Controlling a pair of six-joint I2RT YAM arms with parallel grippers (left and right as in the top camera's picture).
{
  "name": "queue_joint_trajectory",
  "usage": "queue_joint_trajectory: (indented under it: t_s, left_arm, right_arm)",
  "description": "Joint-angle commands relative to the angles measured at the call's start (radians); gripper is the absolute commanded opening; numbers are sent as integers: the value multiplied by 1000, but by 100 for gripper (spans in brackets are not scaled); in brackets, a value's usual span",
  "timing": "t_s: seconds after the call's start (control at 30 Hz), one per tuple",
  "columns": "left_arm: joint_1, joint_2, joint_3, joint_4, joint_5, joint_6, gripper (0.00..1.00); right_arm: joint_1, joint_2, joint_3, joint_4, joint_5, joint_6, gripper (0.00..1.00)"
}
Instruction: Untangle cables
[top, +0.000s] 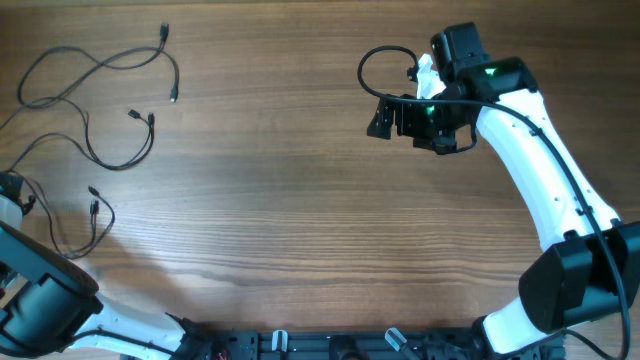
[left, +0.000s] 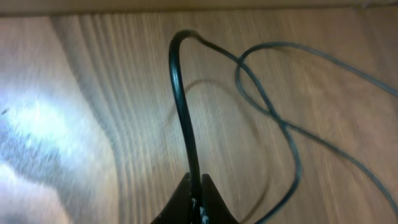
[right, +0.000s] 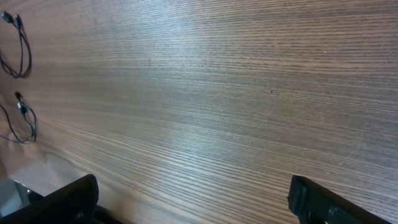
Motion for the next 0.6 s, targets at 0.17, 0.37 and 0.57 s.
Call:
queue_joint_trajectory:
  t_s: [0.17,0.37,0.57]
  left_arm:
    - [39,-14,6,-127,-188,-193,4]
    - [96,-12,5,-129,-184,-192,4]
    - [125,-12,4,-97,-71,-185,4]
  right_arm:
    - [3,-10,-10,2,-12,-21,100]
    - [3,-10,-10,2,-12,-44,100]
    - [3,-10,-10,6,-13,-43,100]
